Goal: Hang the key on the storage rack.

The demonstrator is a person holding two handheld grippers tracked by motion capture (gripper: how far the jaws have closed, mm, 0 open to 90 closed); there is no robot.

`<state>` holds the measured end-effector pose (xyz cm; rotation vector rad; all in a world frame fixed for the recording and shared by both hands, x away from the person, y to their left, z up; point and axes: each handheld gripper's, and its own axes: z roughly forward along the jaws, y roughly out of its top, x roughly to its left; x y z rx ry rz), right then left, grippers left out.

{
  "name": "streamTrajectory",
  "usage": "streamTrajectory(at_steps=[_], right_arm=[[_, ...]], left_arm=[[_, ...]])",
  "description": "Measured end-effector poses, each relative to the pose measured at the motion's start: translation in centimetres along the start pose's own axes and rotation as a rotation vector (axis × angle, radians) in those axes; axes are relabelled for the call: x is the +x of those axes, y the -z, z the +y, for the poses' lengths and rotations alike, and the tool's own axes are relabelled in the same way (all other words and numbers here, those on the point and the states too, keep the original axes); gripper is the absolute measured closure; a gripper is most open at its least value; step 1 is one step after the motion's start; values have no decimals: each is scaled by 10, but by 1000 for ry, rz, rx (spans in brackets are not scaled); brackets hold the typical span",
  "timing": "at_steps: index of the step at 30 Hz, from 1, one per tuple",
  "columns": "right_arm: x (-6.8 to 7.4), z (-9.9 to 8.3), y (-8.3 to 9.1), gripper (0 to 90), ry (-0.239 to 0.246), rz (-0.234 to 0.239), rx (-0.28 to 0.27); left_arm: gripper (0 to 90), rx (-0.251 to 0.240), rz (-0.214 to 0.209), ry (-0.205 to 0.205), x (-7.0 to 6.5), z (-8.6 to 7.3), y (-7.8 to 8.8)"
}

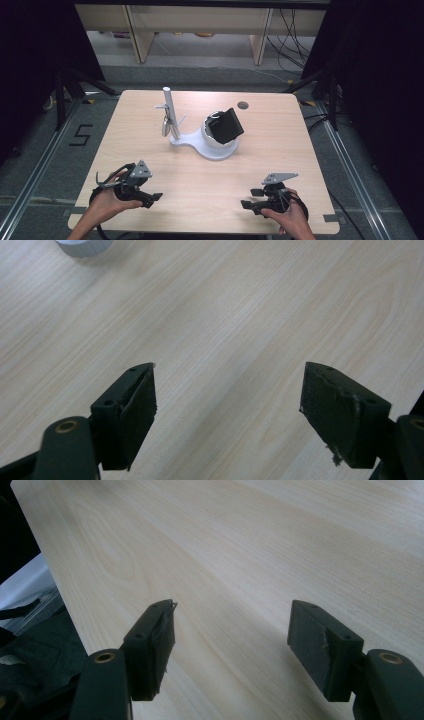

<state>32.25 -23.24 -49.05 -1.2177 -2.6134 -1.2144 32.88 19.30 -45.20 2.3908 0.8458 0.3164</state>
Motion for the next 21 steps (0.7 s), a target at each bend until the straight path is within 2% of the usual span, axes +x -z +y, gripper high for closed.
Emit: streamTrajectory(at_steps=[1,2,4,5,6,7,8,10,11,12,13,14,15,16,17,19,20,21], right_arm=[[0,0,0,357,-3,6,-1],[0,0,0,356,-3,-7,-2],[0,0,0,350,0,-7,-1],[0,0,0,344,-2,-12,-1],[0,0,0,344,-2,-13,-1],[0,0,-1,343,-4,-10,-2],[-1,0,0,342,22,-18,-9],[-1,0,0,342,20,-7,-14],[1,0,0,342,-11,-1,-6],[1,0,0,341,-12,-3,-7],[1,0,0,341,-11,0,-7],[-1,0,0,341,23,-19,-16],[-1,0,0,340,22,-14,-11],[1,0,-1,340,-4,-1,-5],[2,0,-2,339,-10,12,-6],[3,0,-1,339,-21,12,-6],[2,0,-1,339,-5,7,-8],[4,0,0,339,-14,-9,-13]], left_arm=[[221,2,-6,5,-2,-3,-2],[220,15,-8,-21,-2,-4,-3],[219,23,2,-10,-6,-7,-7],[218,27,6,-27,-6,-8,-7],[218,18,7,-10,-9,-11,-9],[216,18,3,-18,-10,-12,-9],[215,12,2,-10,-12,-14,-11],[210,28,0,-26,-15,-17,-12],[208,16,5,-20,-17,-19,-13],[208,16,10,-28,-19,-20,-14],[207,-1,18,-14,-23,-24,-16],[204,4,16,-20,-25,-26,-17],[203,6,13,-21,-26,-27,-18],[201,15,12,-37,-28,-30,-18],[200,14,12,-34,-30,-31,-19],[198,0,28,-38,-35,-34,-20],[196,-23,25,-31,-37,-36,-21],[196,-29,29,-20,-40,-38,-21]])
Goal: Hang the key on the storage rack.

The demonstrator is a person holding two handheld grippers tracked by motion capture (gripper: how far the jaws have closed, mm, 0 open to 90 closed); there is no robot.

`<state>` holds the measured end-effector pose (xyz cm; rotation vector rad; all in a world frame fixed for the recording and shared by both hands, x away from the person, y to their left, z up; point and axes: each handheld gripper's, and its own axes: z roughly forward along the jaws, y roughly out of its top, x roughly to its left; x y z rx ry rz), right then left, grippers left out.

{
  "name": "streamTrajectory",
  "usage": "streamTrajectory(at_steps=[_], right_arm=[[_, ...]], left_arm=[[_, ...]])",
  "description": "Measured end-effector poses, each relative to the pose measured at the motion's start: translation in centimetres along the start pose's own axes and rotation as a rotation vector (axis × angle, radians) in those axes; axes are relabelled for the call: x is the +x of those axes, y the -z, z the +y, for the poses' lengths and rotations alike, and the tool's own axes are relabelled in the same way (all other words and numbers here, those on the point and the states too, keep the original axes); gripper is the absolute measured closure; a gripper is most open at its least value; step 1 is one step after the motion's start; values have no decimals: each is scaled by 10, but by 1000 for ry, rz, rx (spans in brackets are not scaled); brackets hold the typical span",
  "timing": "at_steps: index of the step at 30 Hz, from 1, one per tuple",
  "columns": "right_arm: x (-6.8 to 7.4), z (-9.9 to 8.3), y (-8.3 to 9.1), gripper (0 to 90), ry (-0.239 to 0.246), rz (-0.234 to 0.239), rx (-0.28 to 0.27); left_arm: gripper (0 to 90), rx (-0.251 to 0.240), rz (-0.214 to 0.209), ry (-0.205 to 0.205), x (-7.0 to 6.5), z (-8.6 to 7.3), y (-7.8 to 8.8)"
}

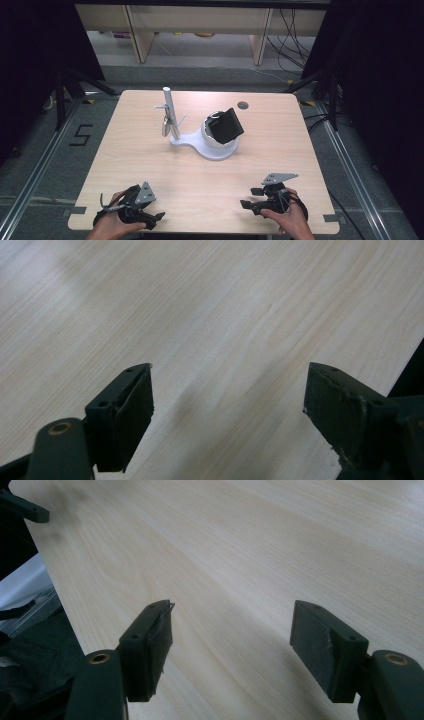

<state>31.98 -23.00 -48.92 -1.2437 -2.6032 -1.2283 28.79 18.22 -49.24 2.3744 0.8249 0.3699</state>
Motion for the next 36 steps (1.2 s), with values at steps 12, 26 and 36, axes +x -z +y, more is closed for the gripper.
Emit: streamTrajectory(at_steps=[12,26,36], right_arm=[[1,-1,-4,323,28,17,12],[0,0,-4,300,26,7,8],[0,0,-4,300,35,-10,11]], left_arm=[[189,-17,22,-1,-11,-17,-4],[184,-21,10,21,-11,-18,-5],[181,-36,-3,32,-9,-17,-3]])
